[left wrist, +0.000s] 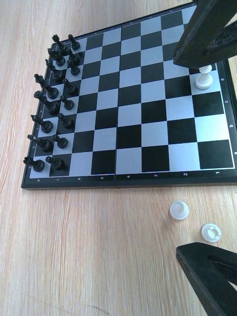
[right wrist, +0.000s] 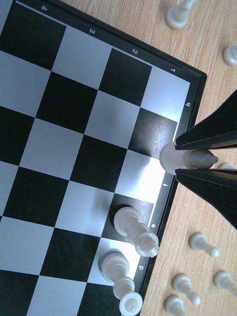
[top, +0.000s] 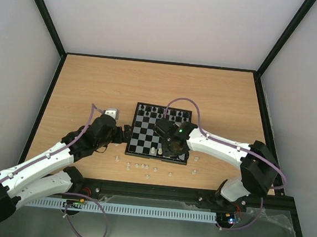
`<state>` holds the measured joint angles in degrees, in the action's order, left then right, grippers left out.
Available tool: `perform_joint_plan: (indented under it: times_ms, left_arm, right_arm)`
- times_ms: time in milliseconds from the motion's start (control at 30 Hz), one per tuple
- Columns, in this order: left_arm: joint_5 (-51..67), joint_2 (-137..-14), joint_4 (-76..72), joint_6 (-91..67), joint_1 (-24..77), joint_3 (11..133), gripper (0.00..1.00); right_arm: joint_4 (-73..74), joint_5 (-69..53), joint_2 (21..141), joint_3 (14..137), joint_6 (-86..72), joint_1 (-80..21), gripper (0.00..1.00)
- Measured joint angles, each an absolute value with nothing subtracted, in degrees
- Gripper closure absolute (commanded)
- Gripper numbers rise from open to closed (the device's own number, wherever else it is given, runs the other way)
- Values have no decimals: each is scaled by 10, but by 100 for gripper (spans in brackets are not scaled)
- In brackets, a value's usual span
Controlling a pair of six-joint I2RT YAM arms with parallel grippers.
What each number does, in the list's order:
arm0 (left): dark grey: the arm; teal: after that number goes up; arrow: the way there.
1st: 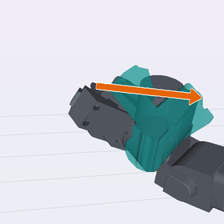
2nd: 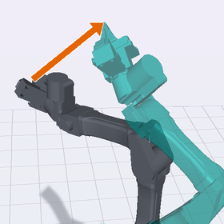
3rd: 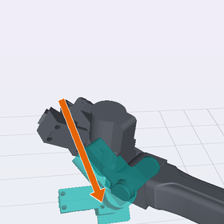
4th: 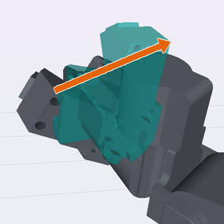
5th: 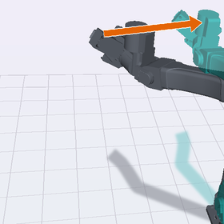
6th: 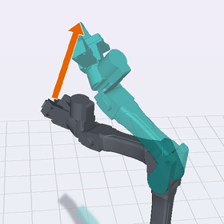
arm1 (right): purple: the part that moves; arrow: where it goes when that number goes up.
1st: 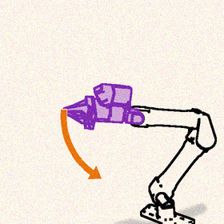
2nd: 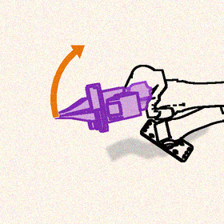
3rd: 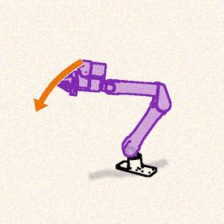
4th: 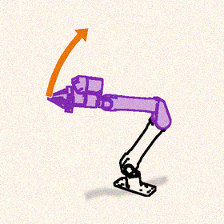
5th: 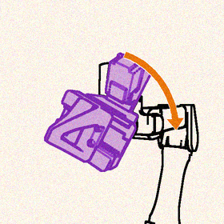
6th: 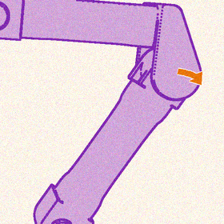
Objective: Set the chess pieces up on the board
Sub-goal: Place the chess piece on the chessboard, then adjust the chess piece on the chessboard.
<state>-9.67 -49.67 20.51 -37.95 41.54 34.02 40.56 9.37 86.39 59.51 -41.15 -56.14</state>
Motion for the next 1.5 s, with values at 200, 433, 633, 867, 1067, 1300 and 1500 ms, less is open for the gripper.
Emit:
perform_joint_plan:
  times_ms: [200,433,633,867,1067,1300,1500]
  left_arm:
    - [-97,-497,205,-380,415,340,0]
    - [-97,-497,205,-380,415,340,0]
    - [-97,-497,205,-380,415,340,0]
    - [-97,-497,205,-380,415,340,1]
    - [-97,-496,205,-380,415,340,1]
    - [-97,-496,206,-382,415,340,0]
    - [-97,-496,206,-382,415,340,1]
  right_arm:
    - [394,93,879,592,-411,-562,89]
    - [378,91,887,591,-409,-562,89]
    - [368,88,896,587,-409,-562,89]
    - [356,82,903,582,-406,-562,87]
    - [347,80,906,579,-404,-562,80]
    - [345,80,907,579,-404,-562,75]
    - [345,80,907,579,-404,-562,78]
